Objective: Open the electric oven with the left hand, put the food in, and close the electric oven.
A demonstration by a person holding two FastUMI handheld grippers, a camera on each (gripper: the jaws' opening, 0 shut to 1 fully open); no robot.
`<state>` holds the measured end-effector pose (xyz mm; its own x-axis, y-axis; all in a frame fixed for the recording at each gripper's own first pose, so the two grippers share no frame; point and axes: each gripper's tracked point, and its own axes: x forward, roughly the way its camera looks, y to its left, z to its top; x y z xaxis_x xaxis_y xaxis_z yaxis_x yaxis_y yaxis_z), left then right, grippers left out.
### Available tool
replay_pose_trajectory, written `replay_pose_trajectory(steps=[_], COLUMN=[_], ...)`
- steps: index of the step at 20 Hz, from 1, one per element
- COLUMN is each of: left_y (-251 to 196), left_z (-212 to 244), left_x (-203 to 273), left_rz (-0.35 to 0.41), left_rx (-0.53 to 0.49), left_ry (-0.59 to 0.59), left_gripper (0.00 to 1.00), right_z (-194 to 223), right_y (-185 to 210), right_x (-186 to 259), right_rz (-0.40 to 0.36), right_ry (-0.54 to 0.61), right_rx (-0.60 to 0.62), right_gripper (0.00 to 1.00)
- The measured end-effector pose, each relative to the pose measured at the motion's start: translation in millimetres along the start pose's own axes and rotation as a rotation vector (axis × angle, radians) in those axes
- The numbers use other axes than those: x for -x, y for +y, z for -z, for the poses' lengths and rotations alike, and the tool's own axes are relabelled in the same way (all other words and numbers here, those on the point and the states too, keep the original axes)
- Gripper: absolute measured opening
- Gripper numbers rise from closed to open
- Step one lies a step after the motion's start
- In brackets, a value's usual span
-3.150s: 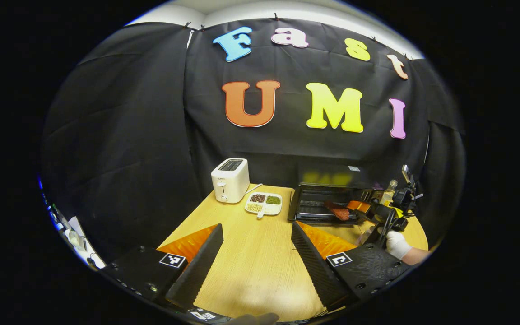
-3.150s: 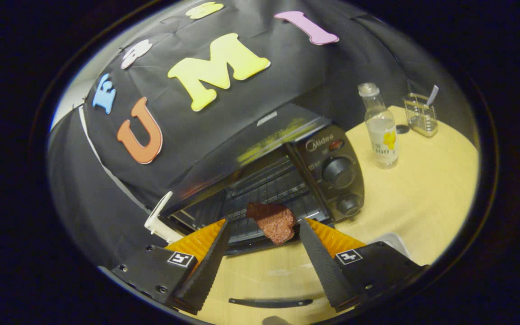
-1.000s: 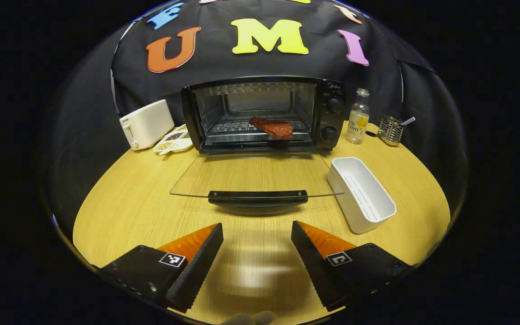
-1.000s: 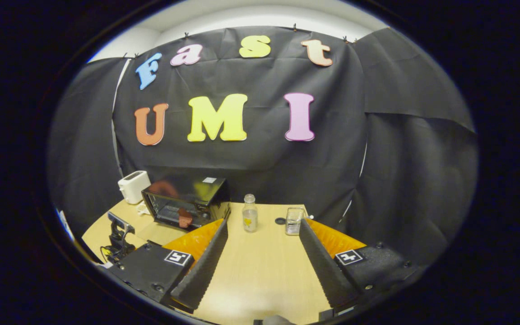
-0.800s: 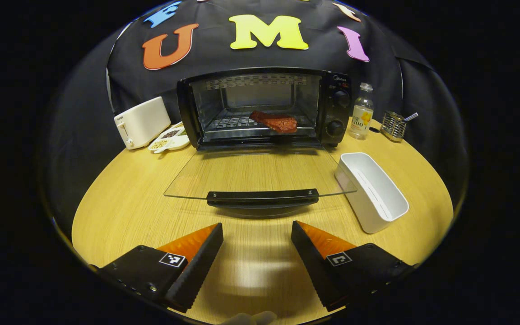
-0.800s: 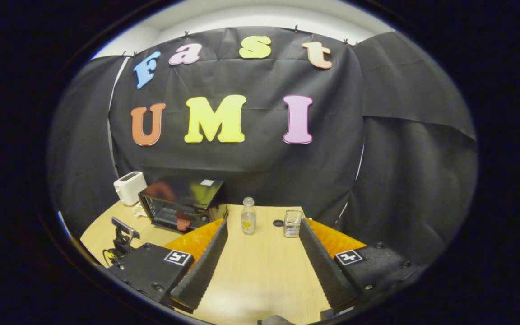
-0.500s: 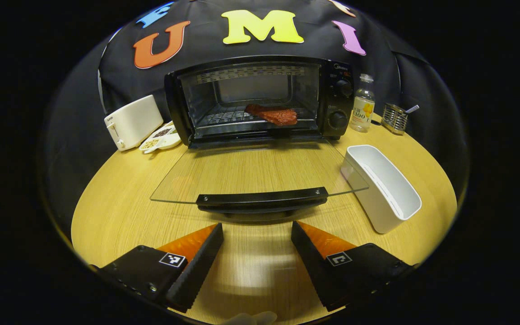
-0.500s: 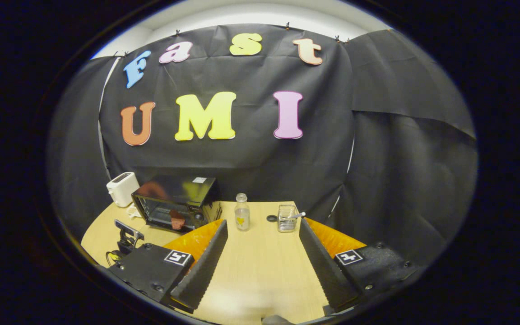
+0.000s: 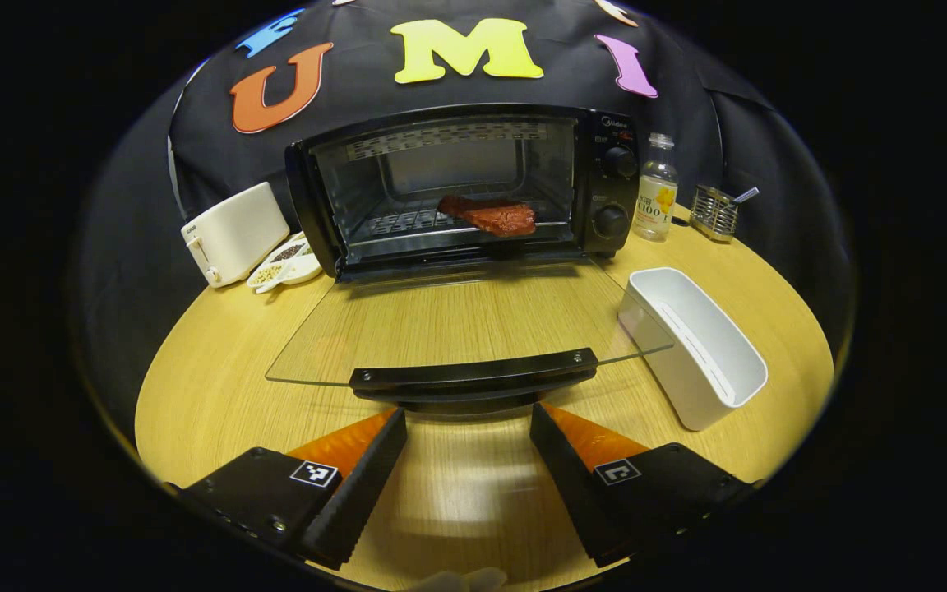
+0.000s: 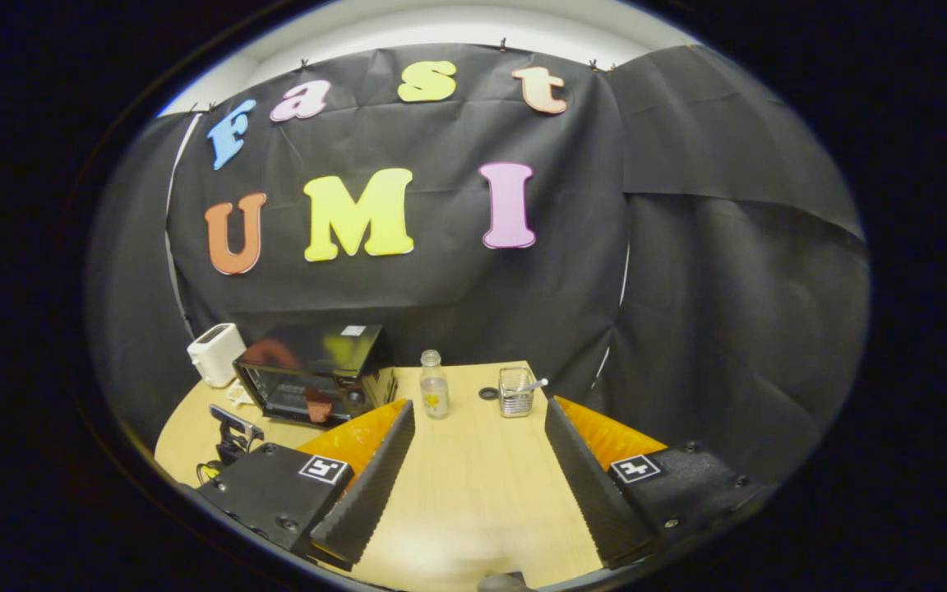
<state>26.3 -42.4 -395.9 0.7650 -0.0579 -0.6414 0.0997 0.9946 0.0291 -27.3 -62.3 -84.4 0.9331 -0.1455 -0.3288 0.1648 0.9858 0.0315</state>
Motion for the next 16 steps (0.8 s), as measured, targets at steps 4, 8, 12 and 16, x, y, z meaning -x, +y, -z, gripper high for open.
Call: replay_pose_trajectory(steps=[4,8,12,16], left_y=[5.4,4.7,5.9,10.7], left_z=[-13.5,-33.2,-58.7,-88.5], left_x=[8.8,16.5,24.4,28.6], left_rz=[0.006,0.011,0.012,0.011], left_rx=[0.002,0.004,0.009,-0.001], left_ry=[-0.018,-0.051,-0.092,-0.144], left_gripper=[0.97,0.97,0.99,0.99], right_z=[6.3,11.0,12.5,12.5], right_y=[1.0,6.7,7.9,7.7], right_x=[-1.9,-3.6,-3.8,-4.8], right_rz=[-0.005,-0.019,-0.020,-0.020], right_ry=[0.012,0.023,0.017,0.011], right_rx=[-0.050,-0.085,-0.093,-0.102], right_gripper=[1.00,1.00,1.00,1.00])
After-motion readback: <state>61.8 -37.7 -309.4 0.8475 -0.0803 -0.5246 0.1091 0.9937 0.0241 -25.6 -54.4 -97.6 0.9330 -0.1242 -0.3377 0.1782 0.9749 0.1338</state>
